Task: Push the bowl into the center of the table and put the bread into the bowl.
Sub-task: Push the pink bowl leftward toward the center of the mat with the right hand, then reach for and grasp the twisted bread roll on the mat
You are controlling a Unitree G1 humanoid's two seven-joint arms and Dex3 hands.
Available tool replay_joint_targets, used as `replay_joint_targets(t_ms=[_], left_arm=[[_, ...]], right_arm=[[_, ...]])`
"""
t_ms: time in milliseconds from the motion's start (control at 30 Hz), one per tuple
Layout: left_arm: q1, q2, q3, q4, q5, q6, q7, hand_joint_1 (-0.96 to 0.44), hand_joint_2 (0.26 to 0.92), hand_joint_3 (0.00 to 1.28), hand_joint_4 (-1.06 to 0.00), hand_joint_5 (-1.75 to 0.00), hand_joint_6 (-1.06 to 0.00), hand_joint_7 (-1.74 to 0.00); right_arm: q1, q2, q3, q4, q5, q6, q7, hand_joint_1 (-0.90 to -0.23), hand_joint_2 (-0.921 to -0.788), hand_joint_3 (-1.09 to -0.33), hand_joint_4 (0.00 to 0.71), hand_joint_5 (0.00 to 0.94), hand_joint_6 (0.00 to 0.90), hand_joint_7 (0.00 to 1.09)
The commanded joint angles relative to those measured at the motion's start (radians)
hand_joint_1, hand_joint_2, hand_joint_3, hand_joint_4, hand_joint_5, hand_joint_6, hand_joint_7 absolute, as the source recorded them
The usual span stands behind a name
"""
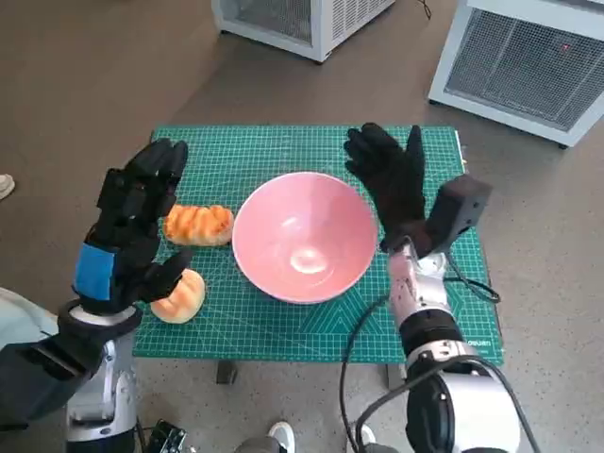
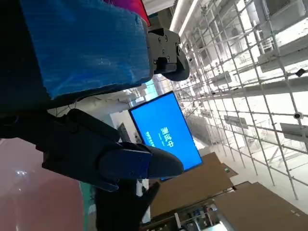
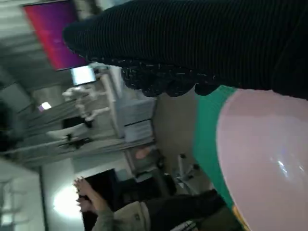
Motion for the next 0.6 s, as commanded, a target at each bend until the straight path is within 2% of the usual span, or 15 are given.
replay_joint_targets(t_ms=[33, 200, 433, 600], left_arm=[[-0.03, -0.004, -0.005, 0.024, -0.009, -0.006, -0.002, -0.55, 0.921, 0.33, -0.21, 0.0, -0.01, -0.59], [-0.052, -0.007, -0.012, 0.05, -0.016, -0.009, -0.012, -0.55, 0.921, 0.34, -0.21, 0.0, -0.01, -0.6], [-0.086, -0.01, -0.022, 0.081, -0.035, -0.011, -0.04, -0.56, 0.921, 0.34, -0.21, 0.0, -0.01, -0.61], [-0.106, -0.007, -0.025, 0.096, -0.049, -0.01, -0.061, -0.56, 0.921, 0.34, -0.21, 0.0, -0.01, -0.62]], right_arm=[[0.01, -0.014, 0.023, -0.018, -0.009, -0.081, 0.038, -0.646, -0.921, -0.89, 0.176, 0.006, 0.112, 0.45], [0.023, -0.026, 0.045, -0.049, -0.009, -0.177, 0.098, -0.671, -0.921, -0.874, 0.19, 0.004, 0.069, 0.55], [0.054, -0.026, 0.067, -0.128, 0.025, -0.306, 0.196, -0.675, -0.921, -0.865, 0.196, 0.003, 0.027, 0.64], [0.089, -0.018, 0.089, -0.205, 0.063, -0.362, 0.271, -0.704, -0.921, -0.849, 0.199, 0.003, 0.008, 0.68]])
